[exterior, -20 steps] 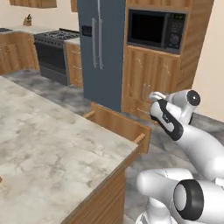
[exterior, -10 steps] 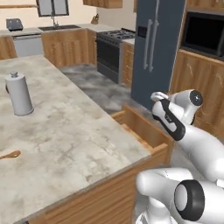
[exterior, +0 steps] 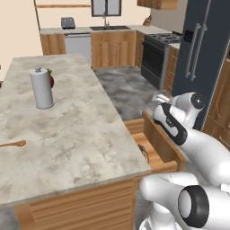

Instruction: Pick up the metallic utensils from the counter and place them in the open drawer. Make sure not to pick up any wooden utensils.

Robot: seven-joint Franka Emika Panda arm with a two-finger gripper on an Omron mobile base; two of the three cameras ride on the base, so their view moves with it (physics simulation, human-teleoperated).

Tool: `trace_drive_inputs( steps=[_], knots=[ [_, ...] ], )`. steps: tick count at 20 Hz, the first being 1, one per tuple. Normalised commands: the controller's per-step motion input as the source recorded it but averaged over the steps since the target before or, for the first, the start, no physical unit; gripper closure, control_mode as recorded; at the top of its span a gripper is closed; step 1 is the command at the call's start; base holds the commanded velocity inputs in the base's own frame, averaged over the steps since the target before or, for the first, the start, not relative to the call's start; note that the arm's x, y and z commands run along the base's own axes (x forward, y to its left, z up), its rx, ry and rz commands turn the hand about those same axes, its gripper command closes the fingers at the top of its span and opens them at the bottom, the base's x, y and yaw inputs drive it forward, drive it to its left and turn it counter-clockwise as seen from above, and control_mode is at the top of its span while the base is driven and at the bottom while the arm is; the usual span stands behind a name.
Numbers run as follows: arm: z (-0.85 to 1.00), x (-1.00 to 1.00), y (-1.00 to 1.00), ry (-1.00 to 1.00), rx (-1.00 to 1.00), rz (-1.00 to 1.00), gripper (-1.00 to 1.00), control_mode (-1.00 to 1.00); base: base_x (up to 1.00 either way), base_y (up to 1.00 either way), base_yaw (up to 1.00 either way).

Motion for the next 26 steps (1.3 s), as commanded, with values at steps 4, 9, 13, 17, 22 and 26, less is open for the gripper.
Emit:
trace_drive_inputs(
  steps=[4, 9, 13, 17, 22, 26],
  knots=[
    [0.0, 0.0, 0.0, 0.0, 0.0, 0.0, 1.0, 1.0, 0.24, -0.55, 0.32],
    [-0.59, 0.0, -0.04, 0.21, -0.04, 0.0, 1.0, -1.0, 0.0, -0.09, 0.04],
    [-1.0, 0.05, 0.0, 0.59, -0.05, 0.0, 1.0, -1.0, 0.0, 0.0, 0.0],
    [-0.95, 0.15, 0.05, 0.57, -0.05, 0.0, 1.0, -1.0, 0.0, 0.0, 0.0],
    [-0.64, 0.03, 0.0, 0.27, 0.0, 0.0, 1.0, -1.0, 0.0, 0.0, 0.0],
    [-0.82, 0.32, 0.0, 0.25, 0.01, 0.0, 1.0, -1.0, 0.0, 0.0, 0.0]
  ],
)
